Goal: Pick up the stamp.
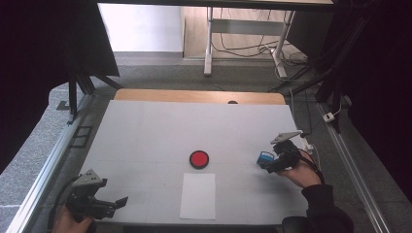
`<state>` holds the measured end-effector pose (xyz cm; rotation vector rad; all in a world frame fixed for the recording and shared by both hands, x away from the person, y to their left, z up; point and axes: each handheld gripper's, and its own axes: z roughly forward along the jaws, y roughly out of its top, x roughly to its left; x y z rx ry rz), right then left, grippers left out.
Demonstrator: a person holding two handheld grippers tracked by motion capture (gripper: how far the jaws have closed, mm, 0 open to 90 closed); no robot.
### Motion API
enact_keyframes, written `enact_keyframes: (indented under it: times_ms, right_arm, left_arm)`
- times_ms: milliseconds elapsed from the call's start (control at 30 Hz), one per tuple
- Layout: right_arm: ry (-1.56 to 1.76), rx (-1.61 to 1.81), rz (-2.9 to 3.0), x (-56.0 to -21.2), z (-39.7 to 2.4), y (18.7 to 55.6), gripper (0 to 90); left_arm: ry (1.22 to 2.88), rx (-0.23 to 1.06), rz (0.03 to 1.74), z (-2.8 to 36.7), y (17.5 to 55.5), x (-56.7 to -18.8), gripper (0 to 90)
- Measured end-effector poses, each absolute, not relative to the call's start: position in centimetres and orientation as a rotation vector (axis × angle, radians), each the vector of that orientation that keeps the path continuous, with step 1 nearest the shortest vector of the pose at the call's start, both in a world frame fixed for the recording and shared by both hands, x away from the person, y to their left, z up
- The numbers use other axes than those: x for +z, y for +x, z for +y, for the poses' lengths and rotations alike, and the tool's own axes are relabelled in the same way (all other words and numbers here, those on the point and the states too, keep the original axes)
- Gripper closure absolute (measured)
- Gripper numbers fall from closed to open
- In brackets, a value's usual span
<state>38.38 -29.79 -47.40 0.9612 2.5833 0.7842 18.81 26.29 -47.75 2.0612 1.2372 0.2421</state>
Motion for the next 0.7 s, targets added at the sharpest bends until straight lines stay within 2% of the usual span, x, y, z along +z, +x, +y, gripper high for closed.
enact_keyframes:
  times_ms: [67,267,367,700]
  right_arm:
    - [0.939,0.787,2.61,-47.32,-29.82,38.56,20.8]
    - [0.901,0.778,2.632,-47.27,-29.88,38.89,31.5]
    - [0.883,0.782,2.641,-47.09,-30.05,39.02,41.2]
    - [0.86,0.796,2.661,-46.98,-30.41,39.46,52.6]
  left_arm:
    - [2.06,0.244,1.238,26.28,18.81,-47.75,0.0]
    - [2.062,0.242,1.238,26.28,18.82,-47.75,0.0]
    - [2.063,0.242,1.238,26.28,18.82,-47.75,0.0]
    - [2.069,0.237,1.237,26.25,18.86,-47.76,0.0]
